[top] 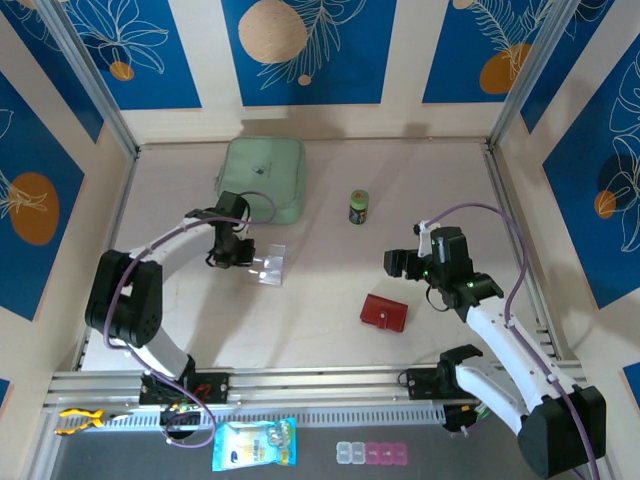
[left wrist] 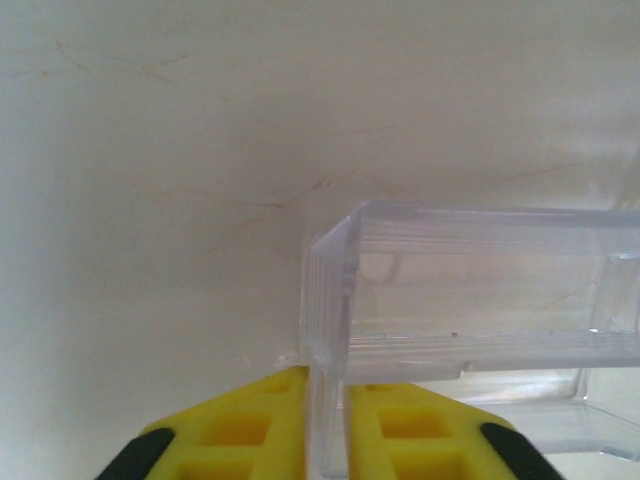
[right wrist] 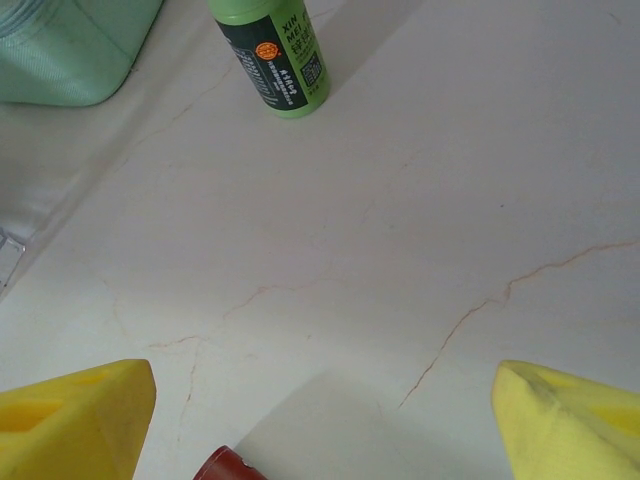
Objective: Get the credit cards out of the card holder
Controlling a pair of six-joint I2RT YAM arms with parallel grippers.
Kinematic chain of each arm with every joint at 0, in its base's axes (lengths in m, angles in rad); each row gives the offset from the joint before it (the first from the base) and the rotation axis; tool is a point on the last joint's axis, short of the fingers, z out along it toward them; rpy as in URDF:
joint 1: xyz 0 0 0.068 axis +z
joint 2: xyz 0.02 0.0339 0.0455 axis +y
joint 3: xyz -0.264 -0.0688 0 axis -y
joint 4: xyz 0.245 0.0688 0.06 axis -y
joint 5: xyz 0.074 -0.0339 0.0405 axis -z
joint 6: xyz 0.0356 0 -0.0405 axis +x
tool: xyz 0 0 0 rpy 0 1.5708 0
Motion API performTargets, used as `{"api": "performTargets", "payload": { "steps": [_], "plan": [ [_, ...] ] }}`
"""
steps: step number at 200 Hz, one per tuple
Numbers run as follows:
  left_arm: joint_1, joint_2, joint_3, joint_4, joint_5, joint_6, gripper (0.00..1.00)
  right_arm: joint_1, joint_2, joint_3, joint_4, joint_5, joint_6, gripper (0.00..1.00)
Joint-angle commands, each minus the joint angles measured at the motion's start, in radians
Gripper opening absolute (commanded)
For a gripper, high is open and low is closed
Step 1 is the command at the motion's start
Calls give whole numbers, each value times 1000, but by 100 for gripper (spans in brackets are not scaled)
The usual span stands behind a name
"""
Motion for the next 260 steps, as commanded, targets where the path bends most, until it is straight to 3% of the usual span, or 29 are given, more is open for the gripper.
{"api": "performTargets", "payload": {
  "steps": [1,87,183,260],
  "plan": [
    [-13,13,31,-36,-25,-10,12,-5,-19,-12,-9,13,11,88],
    [-110,24,110,-51,-70,-146,3,-19,-32,-17,1,-7,10,88],
    [-274,231,335,-102,-128,-363,2,-108,-53,-36,22,-130,42,88],
    [-343,391,531,-178,-176,-472,3,-183,-52,-46,64,-218,72,88]
  ]
}}
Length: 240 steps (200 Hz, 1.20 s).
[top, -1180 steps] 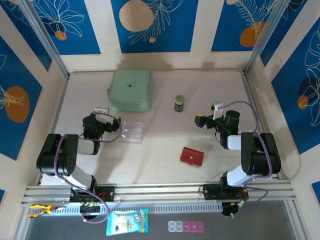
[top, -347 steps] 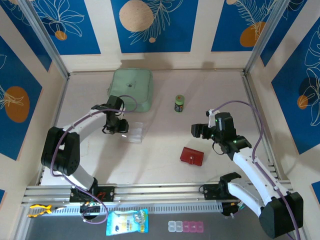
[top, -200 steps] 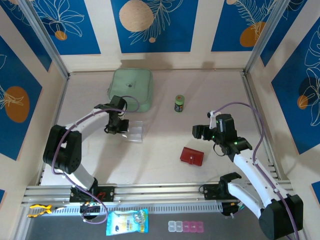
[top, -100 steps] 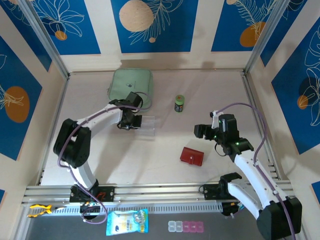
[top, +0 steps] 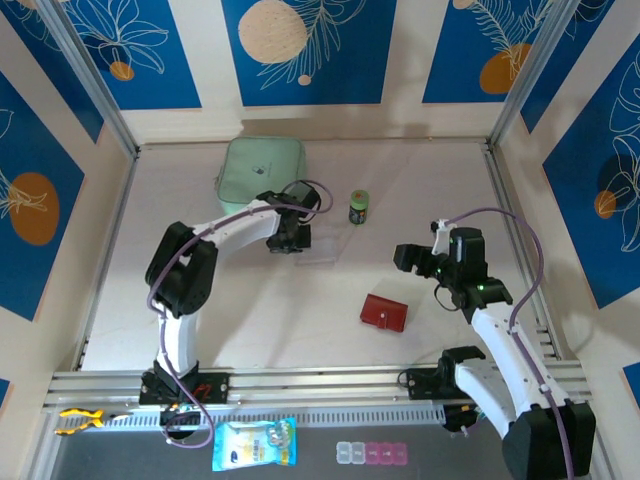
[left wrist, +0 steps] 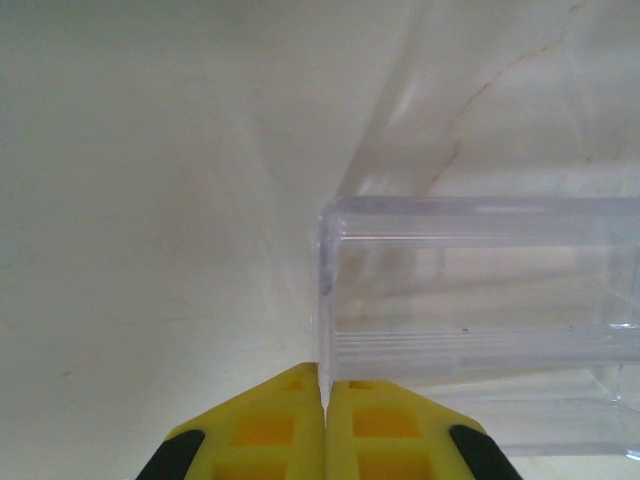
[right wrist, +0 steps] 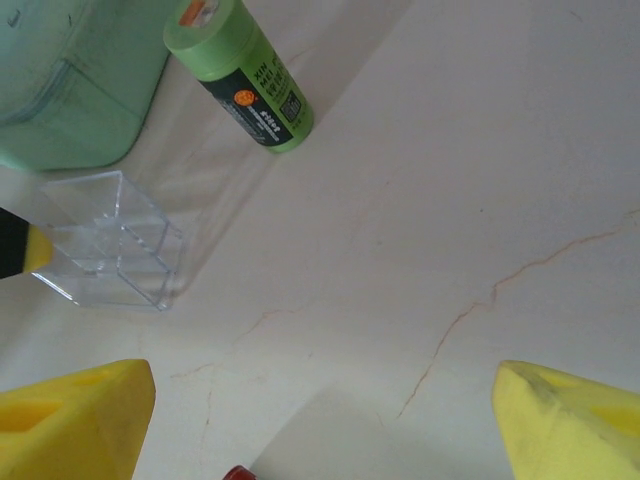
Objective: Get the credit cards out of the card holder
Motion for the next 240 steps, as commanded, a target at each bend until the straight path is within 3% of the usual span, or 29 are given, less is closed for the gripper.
{"api": "performTargets", "payload": {
  "steps": [1,46,89,156,211,240],
  "plan": [
    [-19,40,70,-58,-33,-53,3,-13,-10,-17,30,-57,21,88],
    [-38,80,118,-78,-30,-74,8,-11,-8,-21,35,-83,34,86],
    [-38,69,119,-90,-50,-69,20,-5,-11,-17,29,-87,39,86],
    [-39,21,122,-86,-45,-40,23,55,-19,25,-45,-48,63,86],
    [-39,-76,80,-51,-36,11,26,158,1,79,-190,10,268,82],
    [-38,-166,14,4,-40,82,27,176,44,101,-266,-53,441,81]
  ]
}}
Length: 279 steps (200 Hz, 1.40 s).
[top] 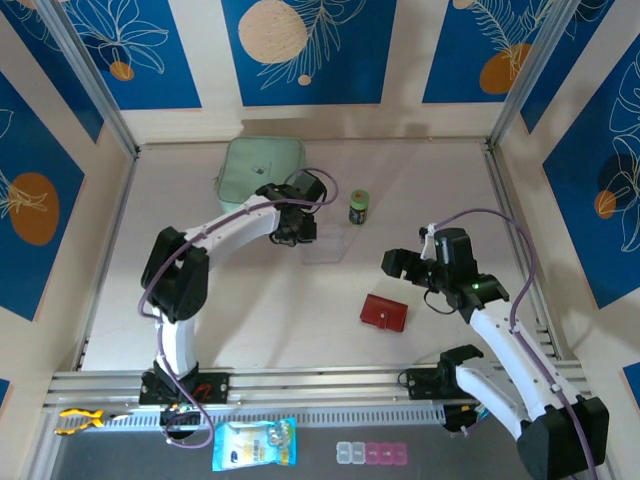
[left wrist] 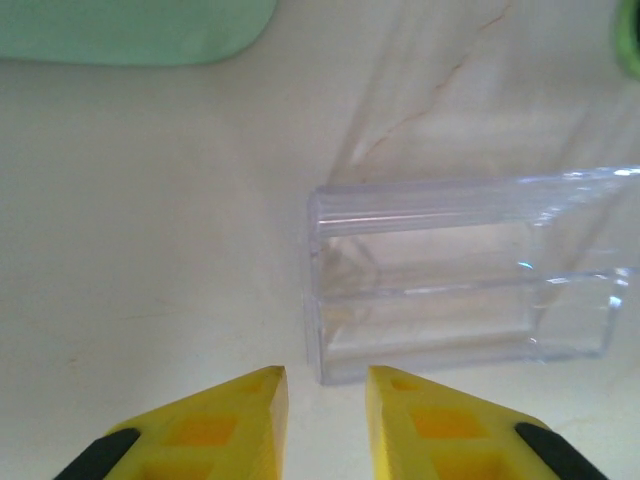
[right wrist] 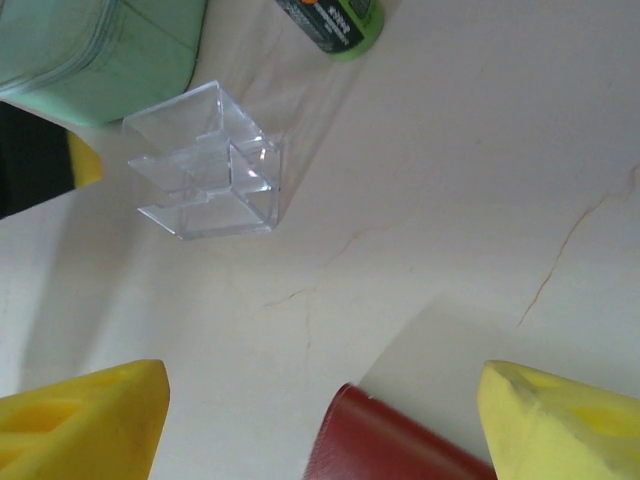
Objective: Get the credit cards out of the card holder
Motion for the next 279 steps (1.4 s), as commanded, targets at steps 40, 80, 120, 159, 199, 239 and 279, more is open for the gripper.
{"api": "performTargets", "payload": {
  "steps": [40,80,120,159,199,239,279],
  "plan": [
    [-3,-237,-165,93,-50,200,32,60,27,-19,-96,-55,602,84],
    [3,-339,-222,72,-103,337,35,155,-2,-49,-231,86,1140,84],
    [17,-396,-253,15,-139,475,38,196,-14,-77,-355,107,1486,88],
    [28,-449,-281,-23,-152,574,40,198,-5,-131,-335,63,1658,99],
    [47,-506,-344,-14,-149,635,42,195,82,-119,-320,24,1717,99],
    [57,-523,-455,57,-148,665,43,186,174,-76,-282,47,1745,99],
    [58,-510,-426,50,-124,665,43,194,318,-21,-212,23,1756,99]
  ]
}}
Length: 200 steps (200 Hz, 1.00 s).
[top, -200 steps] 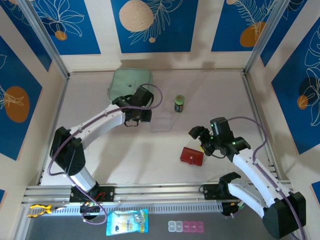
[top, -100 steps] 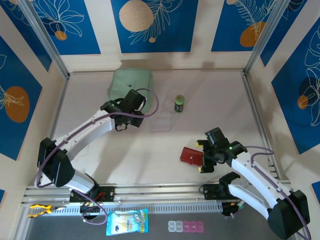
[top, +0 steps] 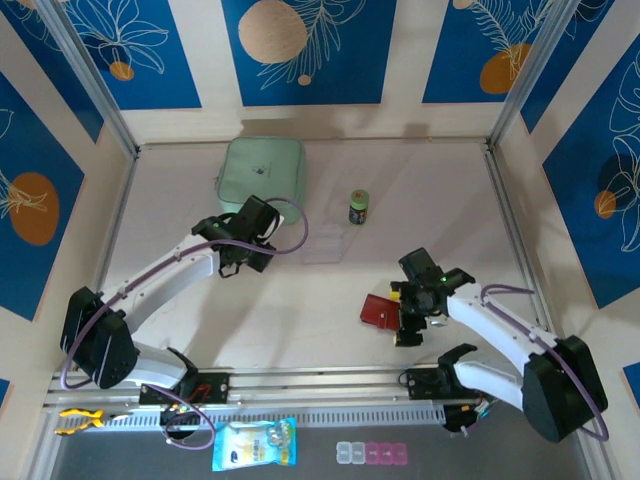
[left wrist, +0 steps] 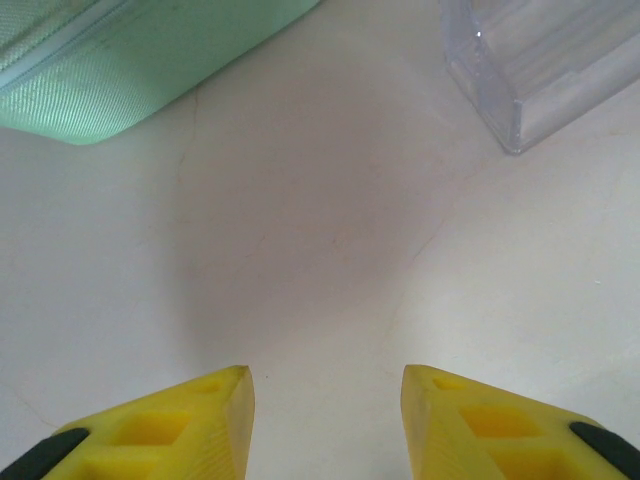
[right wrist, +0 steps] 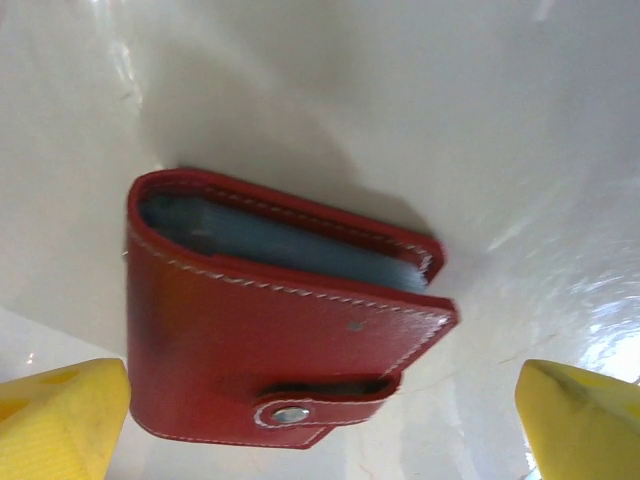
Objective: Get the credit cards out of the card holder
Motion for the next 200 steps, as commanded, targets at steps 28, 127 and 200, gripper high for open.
{"api": "performTargets", "payload": {
  "steps": [28,127,200],
  "plan": [
    [9,-22,14,-7,11,57,43,22,136,71,63,-14,280,99],
    [9,-57,-42,14,-9,71,45,91,233,47,151,7,344,94],
    [9,-49,-38,15,-9,74,45,145,215,78,86,84,305,82]
  ]
}}
